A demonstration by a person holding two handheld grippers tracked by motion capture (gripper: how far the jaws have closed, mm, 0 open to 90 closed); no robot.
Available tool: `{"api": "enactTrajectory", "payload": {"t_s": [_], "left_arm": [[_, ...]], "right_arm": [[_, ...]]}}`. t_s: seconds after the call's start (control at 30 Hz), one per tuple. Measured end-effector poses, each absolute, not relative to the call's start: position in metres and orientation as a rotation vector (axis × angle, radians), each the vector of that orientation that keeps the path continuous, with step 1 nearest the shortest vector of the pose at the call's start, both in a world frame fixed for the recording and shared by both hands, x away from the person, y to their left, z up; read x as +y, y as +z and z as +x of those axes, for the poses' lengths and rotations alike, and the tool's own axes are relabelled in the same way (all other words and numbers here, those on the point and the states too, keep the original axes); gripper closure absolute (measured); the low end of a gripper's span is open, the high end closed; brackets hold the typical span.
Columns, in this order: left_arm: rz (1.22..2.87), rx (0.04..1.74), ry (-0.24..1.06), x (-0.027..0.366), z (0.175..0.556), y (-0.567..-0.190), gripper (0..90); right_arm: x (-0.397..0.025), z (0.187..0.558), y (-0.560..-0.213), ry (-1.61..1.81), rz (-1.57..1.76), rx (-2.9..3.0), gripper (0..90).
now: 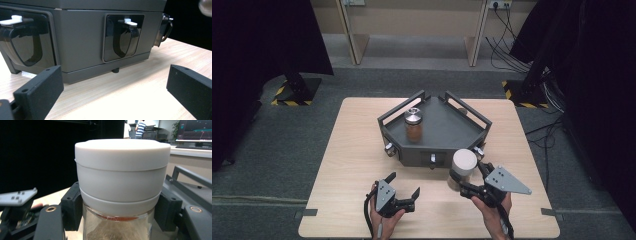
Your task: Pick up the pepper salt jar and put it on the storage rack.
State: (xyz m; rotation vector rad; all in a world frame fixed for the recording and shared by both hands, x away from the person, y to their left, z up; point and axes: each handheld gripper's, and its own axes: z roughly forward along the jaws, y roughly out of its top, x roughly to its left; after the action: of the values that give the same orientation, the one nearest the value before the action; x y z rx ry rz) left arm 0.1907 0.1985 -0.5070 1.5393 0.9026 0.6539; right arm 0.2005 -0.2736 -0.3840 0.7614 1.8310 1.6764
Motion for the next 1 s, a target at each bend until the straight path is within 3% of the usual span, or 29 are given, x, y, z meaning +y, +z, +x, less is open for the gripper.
{"api": "enactTrajectory", "payload": {"t_s": [0.4, 1.0], "left_arm": [[1.541, 0.903, 0.654, 0.198, 0.191, -0.507, 0.3], [1.542, 0.906, 0.656, 0.198, 0.19, -0.506, 0.5]], "right_arm": [[-0.256, 0.229, -0.355, 1.653, 0.797, 1.787, 35.6], [-0.231, 0.272, -0.346, 1.597, 0.893, 1.711, 35.4]]}}
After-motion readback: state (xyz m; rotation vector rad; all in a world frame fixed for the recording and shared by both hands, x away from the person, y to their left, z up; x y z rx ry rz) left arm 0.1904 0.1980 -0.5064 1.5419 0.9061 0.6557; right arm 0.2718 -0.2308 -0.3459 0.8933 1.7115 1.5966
